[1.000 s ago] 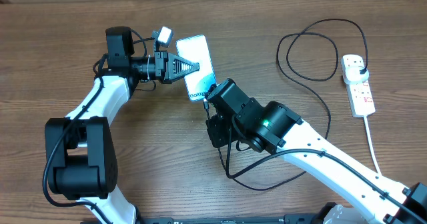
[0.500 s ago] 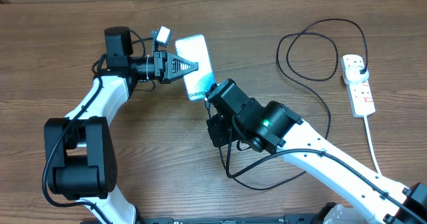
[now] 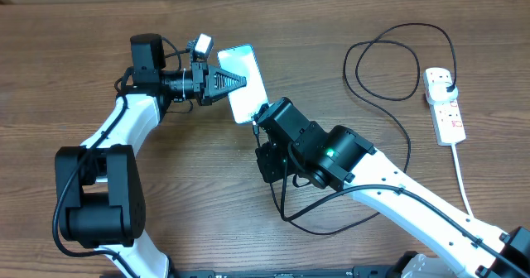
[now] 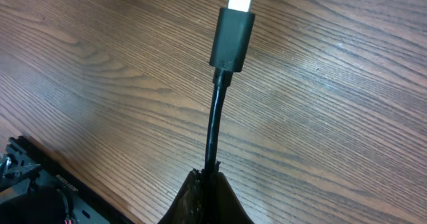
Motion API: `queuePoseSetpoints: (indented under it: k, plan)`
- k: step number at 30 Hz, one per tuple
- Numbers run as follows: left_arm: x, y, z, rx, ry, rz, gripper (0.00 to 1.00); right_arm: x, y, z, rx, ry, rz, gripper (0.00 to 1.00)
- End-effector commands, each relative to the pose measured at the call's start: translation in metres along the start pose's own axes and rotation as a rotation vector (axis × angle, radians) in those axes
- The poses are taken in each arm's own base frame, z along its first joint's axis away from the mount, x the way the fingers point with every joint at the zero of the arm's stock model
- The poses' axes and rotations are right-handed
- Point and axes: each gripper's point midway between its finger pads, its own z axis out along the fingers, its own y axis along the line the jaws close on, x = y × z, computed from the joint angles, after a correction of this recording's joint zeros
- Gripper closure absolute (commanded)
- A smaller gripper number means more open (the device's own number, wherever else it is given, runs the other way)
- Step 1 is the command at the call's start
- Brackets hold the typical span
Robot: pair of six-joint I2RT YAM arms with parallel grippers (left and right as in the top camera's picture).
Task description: Plug charger to phone and switch on socket
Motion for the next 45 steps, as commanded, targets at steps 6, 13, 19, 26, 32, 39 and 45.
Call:
queuePoseSetpoints:
  k: [6, 13, 19, 26, 32, 39, 45]
  plan:
    - [-0.004, -0.006, -0.002, 0.005, -0.002, 0.001, 0.96, -0.007, 0.004, -0.005, -0.019, -0.021, -0.007, 0.96]
    - [0.000, -0.011, -0.002, 0.035, 0.024, -0.030, 0.96, -0.007, 0.004, -0.005, -0.019, -0.022, -0.007, 0.96]
    - [0.005, -0.018, -0.003, 0.074, 0.057, 0.003, 0.96, -0.007, 0.004, -0.005, -0.017, -0.025, -0.007, 0.96]
    - [0.006, -0.018, -0.002, 0.078, 0.059, 0.048, 0.96, -0.009, 0.005, -0.005, -0.021, -0.033, -0.008, 0.96]
    - [0.006, -0.018, -0.002, 0.078, 0.054, 0.116, 0.96, -0.008, 0.004, -0.005, -0.019, -0.026, -0.007, 0.96]
    - [0.004, -0.016, -0.002, 0.065, 0.044, 0.114, 0.96, -0.003, 0.004, -0.005, -0.018, -0.007, -0.005, 0.96]
    - [0.004, -0.016, -0.002, 0.064, 0.046, 0.077, 0.96, -0.004, 0.004, -0.005, -0.019, -0.010, -0.006, 0.96]
